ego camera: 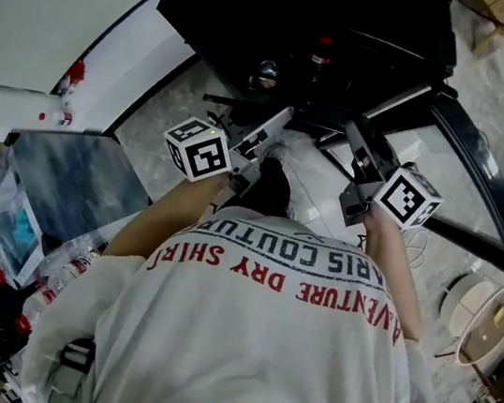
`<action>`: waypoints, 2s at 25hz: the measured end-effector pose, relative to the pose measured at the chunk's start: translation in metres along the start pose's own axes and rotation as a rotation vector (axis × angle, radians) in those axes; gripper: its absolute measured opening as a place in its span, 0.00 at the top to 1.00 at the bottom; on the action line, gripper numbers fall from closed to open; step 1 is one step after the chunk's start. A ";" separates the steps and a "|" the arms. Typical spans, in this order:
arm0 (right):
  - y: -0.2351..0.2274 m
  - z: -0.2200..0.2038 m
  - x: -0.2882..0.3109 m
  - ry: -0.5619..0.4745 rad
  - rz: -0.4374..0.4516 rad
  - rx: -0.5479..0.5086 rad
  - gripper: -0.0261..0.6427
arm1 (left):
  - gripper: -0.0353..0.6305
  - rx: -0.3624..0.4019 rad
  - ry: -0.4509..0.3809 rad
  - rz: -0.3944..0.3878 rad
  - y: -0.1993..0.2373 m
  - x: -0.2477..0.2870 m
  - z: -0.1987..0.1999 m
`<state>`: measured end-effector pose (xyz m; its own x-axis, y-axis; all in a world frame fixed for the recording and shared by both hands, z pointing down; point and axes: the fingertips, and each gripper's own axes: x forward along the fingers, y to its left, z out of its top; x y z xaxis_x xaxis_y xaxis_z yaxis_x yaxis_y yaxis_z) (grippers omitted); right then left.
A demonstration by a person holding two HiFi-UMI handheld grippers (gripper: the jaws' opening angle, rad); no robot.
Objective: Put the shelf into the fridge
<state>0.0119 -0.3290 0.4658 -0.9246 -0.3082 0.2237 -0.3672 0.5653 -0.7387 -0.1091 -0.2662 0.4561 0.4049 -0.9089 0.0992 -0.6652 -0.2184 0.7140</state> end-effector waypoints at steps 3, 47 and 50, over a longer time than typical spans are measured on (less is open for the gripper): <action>0.000 -0.001 -0.001 0.006 -0.015 0.007 0.75 | 0.62 0.064 0.034 -0.006 -0.004 0.002 -0.006; 0.010 -0.015 -0.021 0.054 0.020 -0.107 0.65 | 0.74 0.302 0.125 -0.071 -0.012 0.019 -0.018; 0.006 -0.014 -0.025 0.057 -0.005 -0.139 0.69 | 0.74 0.308 0.116 -0.065 -0.010 0.024 -0.014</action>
<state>0.0308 -0.3067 0.4647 -0.9257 -0.2697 0.2653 -0.3783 0.6657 -0.6432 -0.0838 -0.2803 0.4607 0.5097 -0.8469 0.1518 -0.7871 -0.3877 0.4797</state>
